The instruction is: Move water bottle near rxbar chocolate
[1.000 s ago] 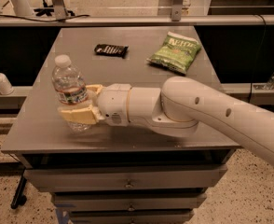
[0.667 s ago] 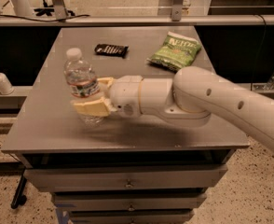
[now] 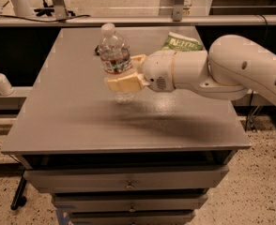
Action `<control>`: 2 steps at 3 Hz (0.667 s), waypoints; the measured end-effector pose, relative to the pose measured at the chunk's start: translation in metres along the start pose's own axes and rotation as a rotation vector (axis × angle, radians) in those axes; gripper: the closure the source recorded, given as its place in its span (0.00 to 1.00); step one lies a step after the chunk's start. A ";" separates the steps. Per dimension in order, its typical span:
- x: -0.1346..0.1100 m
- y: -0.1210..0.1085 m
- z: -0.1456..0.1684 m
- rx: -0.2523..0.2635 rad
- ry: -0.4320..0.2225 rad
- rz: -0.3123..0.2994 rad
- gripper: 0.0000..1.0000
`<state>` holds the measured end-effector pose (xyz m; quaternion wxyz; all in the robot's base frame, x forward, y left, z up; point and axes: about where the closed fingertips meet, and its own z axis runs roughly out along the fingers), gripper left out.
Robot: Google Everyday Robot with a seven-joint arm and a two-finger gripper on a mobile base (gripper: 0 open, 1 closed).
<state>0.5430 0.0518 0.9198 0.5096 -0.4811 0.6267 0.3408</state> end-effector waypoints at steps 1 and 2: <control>-0.003 0.000 0.002 0.005 -0.010 -0.009 1.00; -0.005 -0.027 0.017 0.004 -0.036 -0.035 1.00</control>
Offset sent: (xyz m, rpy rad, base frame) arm 0.0832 0.0175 0.0088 0.0658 -0.0959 0.0181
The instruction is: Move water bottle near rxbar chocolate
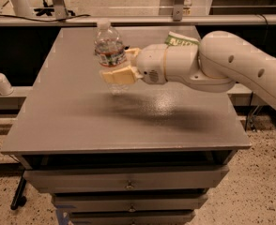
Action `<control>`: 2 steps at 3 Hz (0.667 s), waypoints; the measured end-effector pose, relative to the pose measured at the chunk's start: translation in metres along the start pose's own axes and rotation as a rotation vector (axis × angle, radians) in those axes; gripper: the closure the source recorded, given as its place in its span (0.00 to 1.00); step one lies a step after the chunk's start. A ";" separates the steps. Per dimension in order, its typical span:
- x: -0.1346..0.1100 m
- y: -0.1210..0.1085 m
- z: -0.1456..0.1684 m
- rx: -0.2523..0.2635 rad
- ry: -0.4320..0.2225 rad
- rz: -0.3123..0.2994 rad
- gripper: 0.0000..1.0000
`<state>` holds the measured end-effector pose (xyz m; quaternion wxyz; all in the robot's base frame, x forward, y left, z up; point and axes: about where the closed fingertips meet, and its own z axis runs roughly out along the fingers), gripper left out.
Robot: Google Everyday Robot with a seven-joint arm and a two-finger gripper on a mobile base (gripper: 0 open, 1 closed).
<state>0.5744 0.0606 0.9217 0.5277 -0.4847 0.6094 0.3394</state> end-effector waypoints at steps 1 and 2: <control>-0.006 -0.046 0.020 -0.002 -0.026 -0.027 1.00; -0.018 -0.098 0.043 -0.001 -0.043 -0.060 1.00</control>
Offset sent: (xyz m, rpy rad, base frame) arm 0.1853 0.0154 0.0525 0.0392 -0.1473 0.0030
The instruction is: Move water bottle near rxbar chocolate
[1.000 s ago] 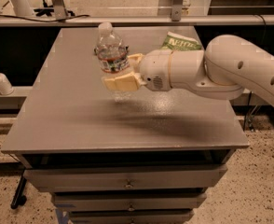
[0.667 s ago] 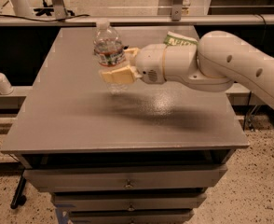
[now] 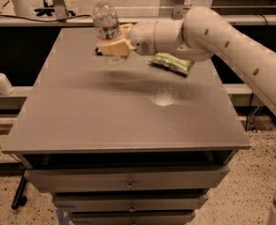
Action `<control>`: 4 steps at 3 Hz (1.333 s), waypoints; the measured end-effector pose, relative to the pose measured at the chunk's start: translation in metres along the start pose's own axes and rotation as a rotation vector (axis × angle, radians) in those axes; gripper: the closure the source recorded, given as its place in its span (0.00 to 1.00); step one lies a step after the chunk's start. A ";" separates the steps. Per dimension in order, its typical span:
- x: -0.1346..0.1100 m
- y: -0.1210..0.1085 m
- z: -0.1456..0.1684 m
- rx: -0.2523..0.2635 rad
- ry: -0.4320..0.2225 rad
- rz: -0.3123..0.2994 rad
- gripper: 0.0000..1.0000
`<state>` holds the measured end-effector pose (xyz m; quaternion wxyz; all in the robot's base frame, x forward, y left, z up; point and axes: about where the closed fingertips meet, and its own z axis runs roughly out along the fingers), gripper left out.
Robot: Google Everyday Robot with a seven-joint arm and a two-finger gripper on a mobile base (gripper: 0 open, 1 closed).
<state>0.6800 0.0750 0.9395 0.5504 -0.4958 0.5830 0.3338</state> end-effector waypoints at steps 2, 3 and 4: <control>-0.004 -0.096 0.002 0.110 0.038 -0.071 1.00; 0.011 -0.127 -0.003 0.163 0.049 -0.070 1.00; 0.027 -0.146 -0.010 0.202 0.060 -0.058 1.00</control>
Offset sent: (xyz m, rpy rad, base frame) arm 0.1439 -0.0564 0.0237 -0.0750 -0.1199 -0.1978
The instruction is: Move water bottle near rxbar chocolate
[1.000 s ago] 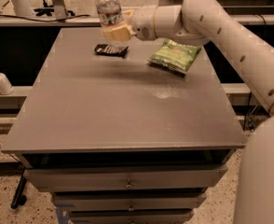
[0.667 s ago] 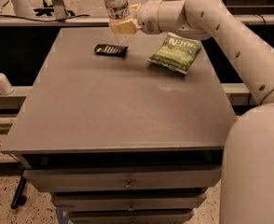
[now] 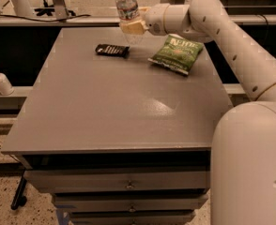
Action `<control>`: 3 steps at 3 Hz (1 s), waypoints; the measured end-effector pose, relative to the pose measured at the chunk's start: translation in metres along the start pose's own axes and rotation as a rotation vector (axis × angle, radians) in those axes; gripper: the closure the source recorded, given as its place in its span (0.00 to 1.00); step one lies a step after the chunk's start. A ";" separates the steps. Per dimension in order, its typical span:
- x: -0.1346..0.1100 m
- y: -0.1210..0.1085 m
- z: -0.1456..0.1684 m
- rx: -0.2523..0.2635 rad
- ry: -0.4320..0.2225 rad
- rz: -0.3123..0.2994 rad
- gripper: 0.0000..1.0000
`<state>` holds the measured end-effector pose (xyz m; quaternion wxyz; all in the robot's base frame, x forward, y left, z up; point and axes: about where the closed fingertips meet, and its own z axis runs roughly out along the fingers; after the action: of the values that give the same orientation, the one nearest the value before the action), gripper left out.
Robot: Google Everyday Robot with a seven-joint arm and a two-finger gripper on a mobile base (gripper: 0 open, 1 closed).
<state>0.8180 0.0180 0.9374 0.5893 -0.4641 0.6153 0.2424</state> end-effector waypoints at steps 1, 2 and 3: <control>0.012 -0.012 -0.006 0.027 0.007 0.009 1.00; 0.021 -0.016 -0.010 0.041 0.007 0.024 1.00; 0.029 -0.010 -0.008 0.032 0.004 0.042 1.00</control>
Offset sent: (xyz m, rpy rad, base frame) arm 0.0125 -0.0385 -0.0217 0.0236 0.0200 -0.0745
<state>0.8262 -0.0020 0.9141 0.5902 -0.4420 0.6300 0.2437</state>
